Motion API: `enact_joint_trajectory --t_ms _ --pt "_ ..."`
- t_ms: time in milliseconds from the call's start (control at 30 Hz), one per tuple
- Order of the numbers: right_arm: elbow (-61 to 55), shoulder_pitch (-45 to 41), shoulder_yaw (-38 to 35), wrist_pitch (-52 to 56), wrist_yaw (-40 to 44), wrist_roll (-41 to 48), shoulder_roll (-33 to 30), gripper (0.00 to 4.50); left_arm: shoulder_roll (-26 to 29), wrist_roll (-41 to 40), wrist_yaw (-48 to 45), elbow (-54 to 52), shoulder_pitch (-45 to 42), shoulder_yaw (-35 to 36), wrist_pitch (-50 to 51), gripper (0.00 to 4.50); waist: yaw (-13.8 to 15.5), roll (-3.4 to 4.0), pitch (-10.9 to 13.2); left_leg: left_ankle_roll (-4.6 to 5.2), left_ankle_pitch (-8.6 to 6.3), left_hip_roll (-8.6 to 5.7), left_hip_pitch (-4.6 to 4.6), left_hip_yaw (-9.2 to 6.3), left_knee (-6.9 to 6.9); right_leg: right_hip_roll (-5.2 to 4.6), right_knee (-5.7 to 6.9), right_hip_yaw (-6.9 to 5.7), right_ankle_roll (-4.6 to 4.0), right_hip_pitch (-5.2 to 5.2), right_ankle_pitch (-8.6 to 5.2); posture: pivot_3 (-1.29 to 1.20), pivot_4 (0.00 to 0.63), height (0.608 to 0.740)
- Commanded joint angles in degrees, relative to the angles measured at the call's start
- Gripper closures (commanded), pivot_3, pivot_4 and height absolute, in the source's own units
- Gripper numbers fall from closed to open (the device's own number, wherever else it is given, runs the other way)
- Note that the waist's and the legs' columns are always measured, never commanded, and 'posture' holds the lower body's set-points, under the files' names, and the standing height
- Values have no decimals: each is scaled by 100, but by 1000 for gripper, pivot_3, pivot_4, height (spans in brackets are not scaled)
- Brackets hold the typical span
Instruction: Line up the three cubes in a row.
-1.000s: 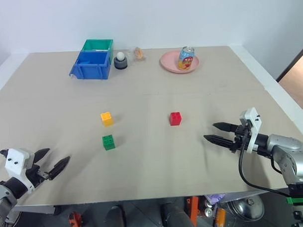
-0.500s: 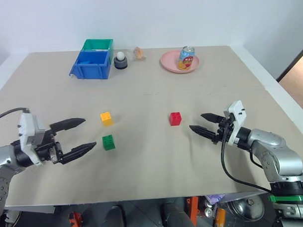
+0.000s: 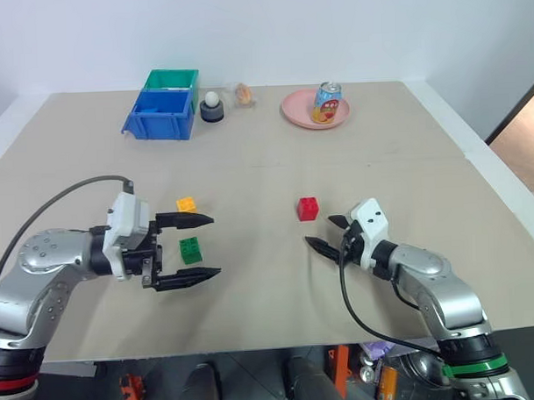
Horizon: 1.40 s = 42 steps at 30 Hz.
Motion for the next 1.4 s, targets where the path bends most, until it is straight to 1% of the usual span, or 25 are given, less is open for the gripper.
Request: enact_joint_trajectory --t_ms 33,200,367,633,867,967,1100,1133,1300,1400 --pt "-310 -47 -92 44 -160 73 124 401 -118 25 -1 85 -237 -19 -45 14 2 0 0 0 0 0 0 0 0 0 0 0 1 1 0 0 150 740" --pt "-139 -135 68 -59 -454 -118 443 401 -469 156 109 317 -461 -200 -78 14 -2 0 0 2 2 0 3 -2 2 1 1 -1 3 6 3 0 150 740" --pt "200 -402 55 -237 -922 -424 734 401 -664 212 195 233 -488 -288 -64 14 -3 0 0 3 2 0 4 -2 5 2 1 2 5 7 7 0 150 740" --pt "832 -809 -3 -583 -1175 -540 1040 401 -692 247 266 156 -454 -256 -45 14 -1 0 0 4 2 0 5 -3 5 3 1 2 5 10 8 0 150 740" --pt "948 -819 59 -669 -1097 -528 1129 401 -670 255 331 139 -425 -209 -65 14 -1 0 0 4 3 0 5 -5 5 4 1 1 5 13 8 0 150 740" --pt "904 -793 80 -633 -1016 -523 1098 1268 -660 261 345 147 -416 -188 -79 0 -1 0 0 4 3 0 7 -5 5 4 1 1 5 13 8 0 150 740" --pt "909 -819 98 -643 -953 -553 1081 2648 -667 258 370 149 -410 -182 -94 0 0 0 0 5 3 0 7 -6 5 4 1 1 5 14 8 0 150 740" --pt "908 -838 92 -639 -947 -547 1092 2827 -670 257 377 148 -409 -182 -98 0 0 0 0 5 3 0 7 -6 5 4 1 1 5 14 8 0 150 740" --pt "942 -904 96 -670 -919 -570 1123 2827 -690 251 417 156 -432 -171 -107 0 -1 0 0 5 3 0 7 -5 5 4 1 1 5 14 8 0 150 740" --pt "990 -965 93 -741 -778 -550 1058 2828 -653 92 444 135 -414 -35 13 0 -1 0 0 5 3 0 7 -6 5 5 1 1 5 15 8 0 150 740"
